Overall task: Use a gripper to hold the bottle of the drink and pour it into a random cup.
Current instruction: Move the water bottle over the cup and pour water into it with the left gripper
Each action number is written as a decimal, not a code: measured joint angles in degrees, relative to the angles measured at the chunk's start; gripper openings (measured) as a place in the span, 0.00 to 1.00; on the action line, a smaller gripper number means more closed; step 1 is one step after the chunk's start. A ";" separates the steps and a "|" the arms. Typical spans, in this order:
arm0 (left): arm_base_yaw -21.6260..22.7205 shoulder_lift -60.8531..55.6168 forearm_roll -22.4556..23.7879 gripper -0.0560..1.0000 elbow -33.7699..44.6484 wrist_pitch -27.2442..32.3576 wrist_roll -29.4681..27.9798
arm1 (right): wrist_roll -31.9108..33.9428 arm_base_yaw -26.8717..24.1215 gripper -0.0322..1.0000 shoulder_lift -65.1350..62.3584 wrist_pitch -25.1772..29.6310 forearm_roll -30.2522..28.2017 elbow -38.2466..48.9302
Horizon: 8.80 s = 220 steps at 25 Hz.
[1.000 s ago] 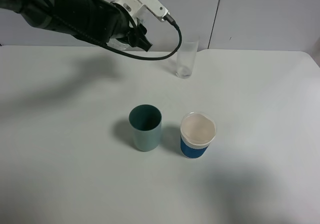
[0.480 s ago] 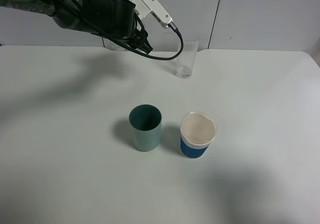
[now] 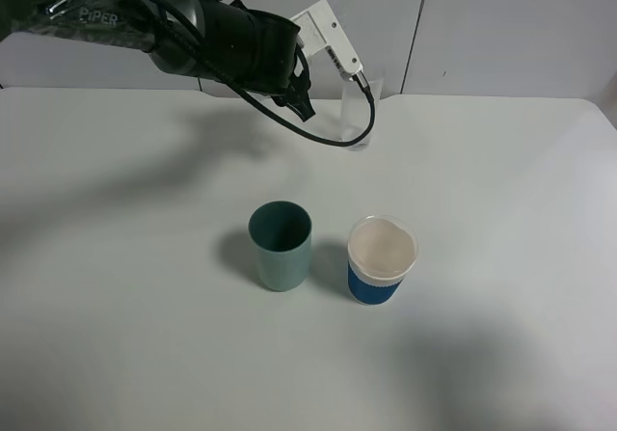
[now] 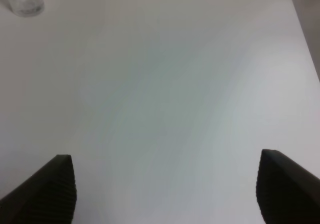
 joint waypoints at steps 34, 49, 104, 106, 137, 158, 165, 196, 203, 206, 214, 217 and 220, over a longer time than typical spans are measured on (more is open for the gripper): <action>-2.41 7.00 -0.89 0.57 -11.41 -9.52 17.19 | 0.00 0.00 0.75 0.00 0.00 0.00 0.00; -2.41 8.21 -0.31 0.57 -11.41 -10.00 21.97 | 0.00 0.00 0.75 0.00 0.00 0.00 0.00; -0.59 8.21 11.06 0.57 -11.41 -11.08 28.08 | 0.00 0.00 0.75 0.00 0.00 -1.08 0.00; -0.59 8.21 11.11 0.57 -11.41 -11.08 28.99 | 0.00 0.00 0.75 0.00 0.00 -1.08 0.00; -0.59 8.21 11.49 0.57 -11.41 -11.46 29.55 | 0.00 0.00 0.75 0.00 0.00 -1.08 0.00; -0.59 8.21 12.40 0.57 -11.41 -11.46 29.60 | 0.00 0.00 0.75 0.00 0.00 -1.12 0.00; -0.59 8.21 12.57 0.57 -11.41 -11.46 29.91 | 0.00 0.00 0.75 0.00 0.00 -1.12 0.00; -0.59 8.21 13.04 0.57 -11.41 -11.46 32.34 | 0.00 0.00 0.75 0.00 0.00 -1.12 0.00; -0.59 8.21 13.04 0.57 -11.41 -11.46 32.34 | 0.00 0.00 0.75 0.00 0.00 -1.12 0.00; -0.59 8.21 13.04 0.57 -11.41 -11.46 32.34 | 0.00 0.00 0.75 0.00 0.00 -1.12 0.00; -0.59 8.21 13.57 0.57 -11.41 -11.46 32.34 | 0.00 0.00 0.75 0.00 0.00 -1.12 0.00; -0.59 8.21 14.38 0.57 -11.41 -11.46 32.34 | 0.00 0.00 0.75 0.00 0.00 -1.12 0.00; -0.59 8.21 15.04 0.57 -11.41 -11.46 32.34 | 0.00 0.00 0.75 0.00 0.00 -1.81 0.00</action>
